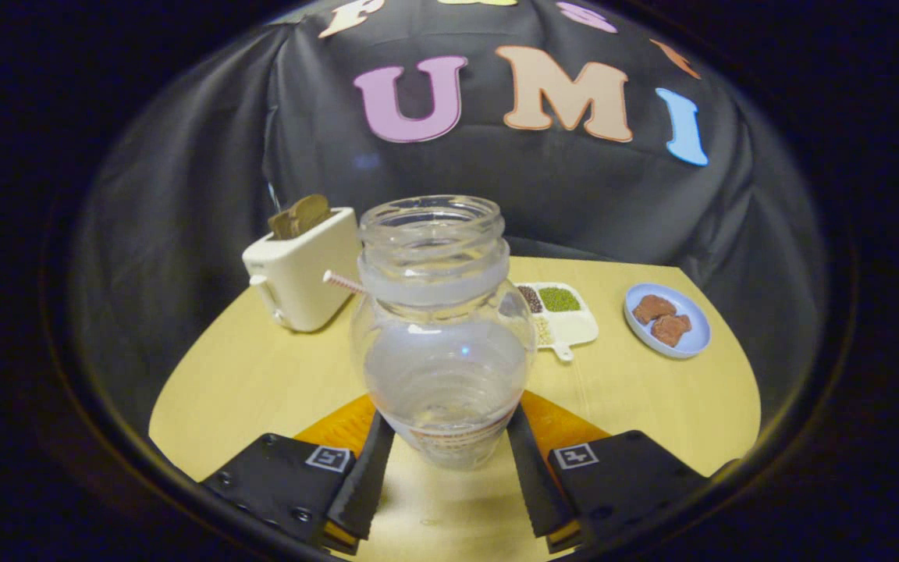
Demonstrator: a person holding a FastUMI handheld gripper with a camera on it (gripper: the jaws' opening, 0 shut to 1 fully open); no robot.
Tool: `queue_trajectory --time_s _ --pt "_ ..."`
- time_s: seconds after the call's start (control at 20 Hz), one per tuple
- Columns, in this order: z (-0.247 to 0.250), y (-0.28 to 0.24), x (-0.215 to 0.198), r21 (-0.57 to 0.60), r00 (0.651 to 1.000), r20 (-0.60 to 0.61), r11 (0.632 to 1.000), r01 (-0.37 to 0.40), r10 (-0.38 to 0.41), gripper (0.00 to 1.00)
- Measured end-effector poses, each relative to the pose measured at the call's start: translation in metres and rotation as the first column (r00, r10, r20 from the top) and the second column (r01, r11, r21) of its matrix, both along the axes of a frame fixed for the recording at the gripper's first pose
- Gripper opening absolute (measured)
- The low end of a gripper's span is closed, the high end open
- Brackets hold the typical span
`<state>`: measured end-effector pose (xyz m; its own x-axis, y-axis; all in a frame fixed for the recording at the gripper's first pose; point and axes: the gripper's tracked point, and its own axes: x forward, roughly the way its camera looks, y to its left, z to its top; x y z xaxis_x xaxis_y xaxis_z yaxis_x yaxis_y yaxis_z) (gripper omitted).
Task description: Take the bottle from table, then pour the juice into the cup, finally place the bottle on the coaster
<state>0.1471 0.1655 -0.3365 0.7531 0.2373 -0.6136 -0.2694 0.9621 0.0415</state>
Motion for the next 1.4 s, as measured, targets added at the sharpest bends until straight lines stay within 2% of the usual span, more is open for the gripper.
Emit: queue_trajectory --time_s 0.15,0.55,1.0,1.4 --pt "-0.005 0.001 0.016 0.033 0.998 0.043 0.999 0.032 -0.034 0.79" --pt "-0.052 0.0 0.021 0.006 0.999 -0.009 0.999 0.05 -0.05 0.8" --pt "-0.069 -0.008 0.018 -0.038 0.999 -0.002 0.998 0.048 -0.048 0.8" --pt "-0.069 -0.009 0.021 -0.019 0.999 0.013 0.998 0.053 -0.052 0.8"
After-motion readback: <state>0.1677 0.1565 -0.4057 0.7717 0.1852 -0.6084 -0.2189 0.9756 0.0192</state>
